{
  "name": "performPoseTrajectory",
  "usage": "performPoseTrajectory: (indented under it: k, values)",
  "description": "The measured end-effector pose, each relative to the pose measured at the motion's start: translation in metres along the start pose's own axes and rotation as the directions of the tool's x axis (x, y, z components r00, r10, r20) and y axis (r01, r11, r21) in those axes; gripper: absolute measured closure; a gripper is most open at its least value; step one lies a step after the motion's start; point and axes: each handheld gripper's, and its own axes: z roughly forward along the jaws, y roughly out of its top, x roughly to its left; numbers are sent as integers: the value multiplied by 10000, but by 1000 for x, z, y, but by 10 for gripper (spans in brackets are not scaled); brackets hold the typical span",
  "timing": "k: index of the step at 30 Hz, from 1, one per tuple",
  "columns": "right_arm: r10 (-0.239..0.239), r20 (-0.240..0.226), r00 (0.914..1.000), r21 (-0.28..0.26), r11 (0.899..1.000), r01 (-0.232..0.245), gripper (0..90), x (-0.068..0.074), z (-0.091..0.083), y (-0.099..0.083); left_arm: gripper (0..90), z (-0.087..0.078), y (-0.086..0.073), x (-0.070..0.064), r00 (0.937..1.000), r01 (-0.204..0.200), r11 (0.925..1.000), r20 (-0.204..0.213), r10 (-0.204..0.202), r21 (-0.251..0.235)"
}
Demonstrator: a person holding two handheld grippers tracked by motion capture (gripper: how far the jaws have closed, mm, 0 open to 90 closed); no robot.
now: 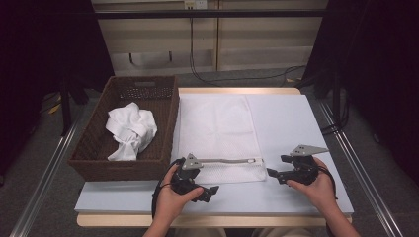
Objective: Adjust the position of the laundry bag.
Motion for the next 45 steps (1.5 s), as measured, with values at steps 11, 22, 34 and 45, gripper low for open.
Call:
performPoseTrajectory:
  k: [11, 22, 34, 45]
  values:
    - [285, -37, 9996, 39, 9996, -285, 177, 0, -1, 2, 3, 5, 8, 6, 10000, 92, 10000, 29, -92, 7]
    - [174, -196, 9997, 294, 9994, -168, 215, 4, 12, 17, 1, 13, 14, 15, 9998, 155, 9999, 98, -155, -12]
    - [701, 286, 9971, 525, 9961, -715, 290, -1, 39, 55, 1, 8, 13, 14, 9999, -46, 10000, 101, 46, 23]
    - [1245, 301, 9918, 903, 9878, -1268, 445, -8, 77, 87, 1, 2, 12, 19, 10000, 55, 10000, 72, -55, 35]
